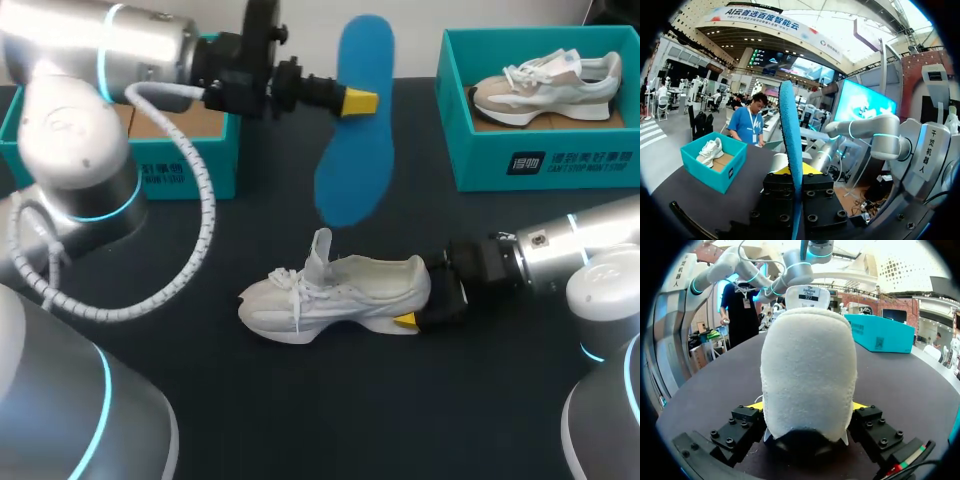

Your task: Take the shoe out of the shoebox, open the shoe tongue, remove and reinsert the insole, then place the shoe into the shoebox

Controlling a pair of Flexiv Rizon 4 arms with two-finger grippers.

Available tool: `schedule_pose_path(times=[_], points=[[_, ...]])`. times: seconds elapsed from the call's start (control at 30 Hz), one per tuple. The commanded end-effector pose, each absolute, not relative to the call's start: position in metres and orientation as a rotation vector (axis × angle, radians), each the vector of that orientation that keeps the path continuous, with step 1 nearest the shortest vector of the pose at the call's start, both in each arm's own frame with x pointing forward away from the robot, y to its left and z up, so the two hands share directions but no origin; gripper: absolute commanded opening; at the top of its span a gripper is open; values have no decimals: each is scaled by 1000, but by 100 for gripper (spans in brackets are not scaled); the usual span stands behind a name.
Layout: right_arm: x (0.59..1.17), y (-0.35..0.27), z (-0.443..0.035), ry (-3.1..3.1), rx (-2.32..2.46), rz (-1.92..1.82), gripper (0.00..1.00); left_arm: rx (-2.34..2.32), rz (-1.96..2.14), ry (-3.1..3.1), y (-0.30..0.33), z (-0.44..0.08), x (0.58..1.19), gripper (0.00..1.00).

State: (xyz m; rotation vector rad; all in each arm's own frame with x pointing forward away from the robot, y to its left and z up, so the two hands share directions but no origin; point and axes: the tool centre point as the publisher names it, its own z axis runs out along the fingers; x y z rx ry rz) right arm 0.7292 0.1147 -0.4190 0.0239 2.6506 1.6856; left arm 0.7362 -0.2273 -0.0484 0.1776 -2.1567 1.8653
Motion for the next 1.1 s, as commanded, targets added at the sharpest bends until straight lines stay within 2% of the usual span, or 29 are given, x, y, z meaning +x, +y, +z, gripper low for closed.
schedule_pose_path(times=[0.03, 0.37, 0.67, 1.1], points=[[730, 116, -424, 2655, 27, 1680, 0, 195, 1905, -2137, -203, -48, 729, 0], [730, 116, -424, 2655, 27, 1680, 0, 276, 1894, -2080, -197, -47, 728, 0], [730, 116, -424, 2655, 27, 1680, 0, 660, 1740, -1801, -196, 29, 706, 0], [730, 116, -424, 2655, 27, 1680, 0, 771, 1628, -1835, -199, 42, 688, 0]])
